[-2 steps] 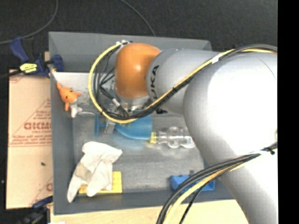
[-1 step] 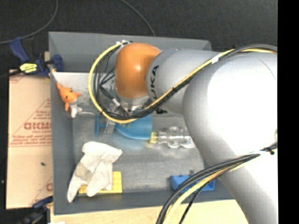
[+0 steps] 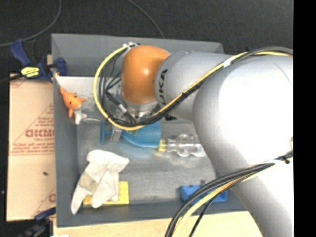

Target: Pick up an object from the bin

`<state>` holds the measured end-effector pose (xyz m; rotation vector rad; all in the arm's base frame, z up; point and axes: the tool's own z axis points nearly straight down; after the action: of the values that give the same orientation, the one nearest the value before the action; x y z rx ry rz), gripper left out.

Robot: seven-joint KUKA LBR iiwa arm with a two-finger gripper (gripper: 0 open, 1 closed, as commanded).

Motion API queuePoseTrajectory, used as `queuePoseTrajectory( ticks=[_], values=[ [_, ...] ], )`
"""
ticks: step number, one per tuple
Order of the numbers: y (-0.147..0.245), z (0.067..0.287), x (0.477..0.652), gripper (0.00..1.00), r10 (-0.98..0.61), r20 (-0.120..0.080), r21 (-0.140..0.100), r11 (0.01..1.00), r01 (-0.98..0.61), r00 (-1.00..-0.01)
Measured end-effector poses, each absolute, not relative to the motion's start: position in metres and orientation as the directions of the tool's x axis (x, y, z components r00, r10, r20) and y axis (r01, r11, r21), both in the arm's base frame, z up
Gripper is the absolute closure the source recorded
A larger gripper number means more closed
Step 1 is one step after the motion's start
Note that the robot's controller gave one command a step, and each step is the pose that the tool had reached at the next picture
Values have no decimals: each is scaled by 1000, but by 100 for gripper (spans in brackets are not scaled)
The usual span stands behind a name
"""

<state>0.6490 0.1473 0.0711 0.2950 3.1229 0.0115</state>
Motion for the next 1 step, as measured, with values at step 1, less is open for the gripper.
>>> queuePoseTrajectory(
  ticks=[1],
  values=[
    [147, 71, 649, 100, 187, -4, 8, 982, 187, -982]
  ],
)
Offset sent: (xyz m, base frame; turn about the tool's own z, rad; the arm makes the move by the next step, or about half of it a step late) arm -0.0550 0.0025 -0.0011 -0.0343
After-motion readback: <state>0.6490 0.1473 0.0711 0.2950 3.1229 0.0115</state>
